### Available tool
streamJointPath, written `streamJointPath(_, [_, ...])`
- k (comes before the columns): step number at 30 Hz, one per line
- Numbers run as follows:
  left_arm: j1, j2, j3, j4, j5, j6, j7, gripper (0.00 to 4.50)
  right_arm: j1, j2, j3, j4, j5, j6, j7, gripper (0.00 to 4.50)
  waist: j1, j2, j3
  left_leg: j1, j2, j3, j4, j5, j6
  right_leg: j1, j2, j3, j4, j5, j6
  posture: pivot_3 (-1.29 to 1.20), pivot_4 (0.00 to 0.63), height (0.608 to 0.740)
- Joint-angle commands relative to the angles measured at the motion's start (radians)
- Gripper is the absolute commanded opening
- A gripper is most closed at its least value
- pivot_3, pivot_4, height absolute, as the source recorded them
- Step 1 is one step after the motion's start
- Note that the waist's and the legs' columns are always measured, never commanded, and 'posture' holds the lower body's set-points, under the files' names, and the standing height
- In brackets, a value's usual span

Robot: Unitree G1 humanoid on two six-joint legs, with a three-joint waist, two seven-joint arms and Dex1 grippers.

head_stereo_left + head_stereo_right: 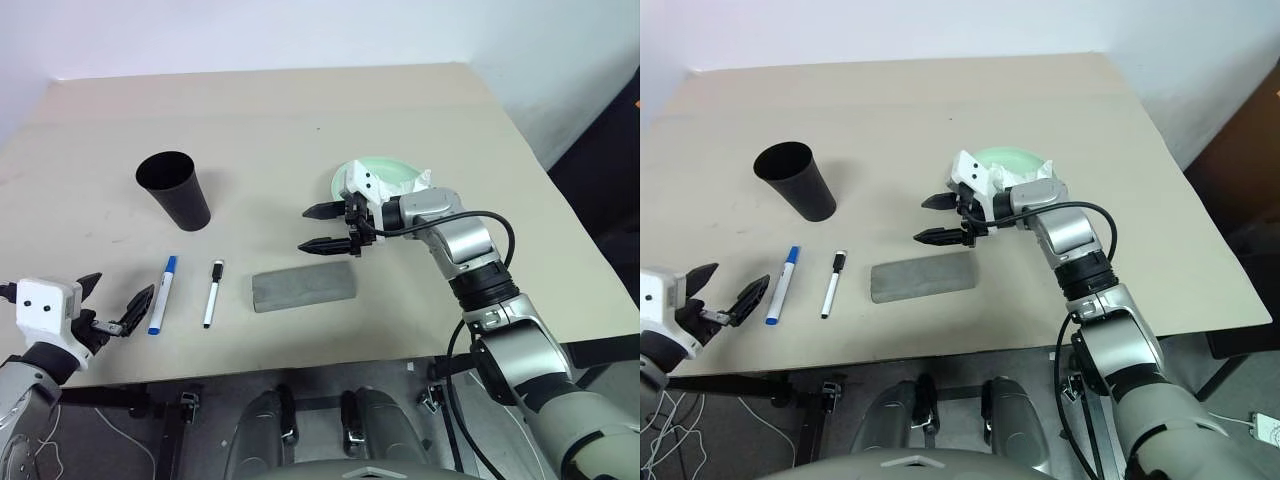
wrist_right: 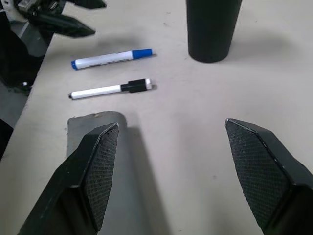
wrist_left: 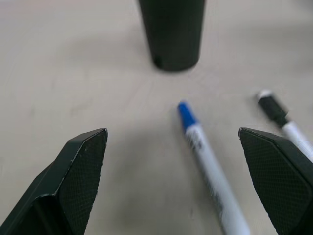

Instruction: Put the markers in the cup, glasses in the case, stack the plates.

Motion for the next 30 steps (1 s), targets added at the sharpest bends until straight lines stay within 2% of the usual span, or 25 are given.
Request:
streamJointPath(1, [-0.029,0.015,0.002,-0.052,-0.016,0.086,0.05,4.5,-0.038,0.006,-0.007,0.015,-0.003,-0.032,-0.004,3.66,0.0,0.0,0.0,0.0,0.0,0.0,0.0,0.0,0.0,0.0,0.0,0.0,0.0,0.0,0.0,0.0,0.15,0.715])
streamJointPath(14, [-0.234,0.043,-0.147,-0.137,0.014,0.506,0.265,4.5,-0.055,-0.019,-0.018,0.04,-0.015,-0.055,-0.013,3.66,0.001,0.0,0.0,0.0,0.0,0.0,0.001,0.0,0.0,0.005,0.0,0.0,0.0,0.001,0.001,0.0,0.15,0.715])
streamJointPath(21, [-0.408,0.04,-0.135,-0.153,0.009,0.819,0.348,4.5,-0.052,-0.029,-0.023,0.053,-0.027,-0.068,-0.03,3.66,0.007,-0.001,0.0,0.001,0.0,0.0,0.003,0.0,0.0,0.007,0.0,-0.001,0.001,0.002,0.004,0.0,0.15,0.715])
streamJointPath(30, [-0.562,0.018,-0.124,-0.177,0.011,1.107,0.339,4.5,-0.048,-0.033,-0.024,0.059,-0.041,-0.079,-0.061,3.66,0.024,-0.001,0.0,0.001,0.0,0.0,0.004,0.002,-0.003,0.008,0.001,-0.002,0.001,0.002,0.006,0.0,0.15,0.715])
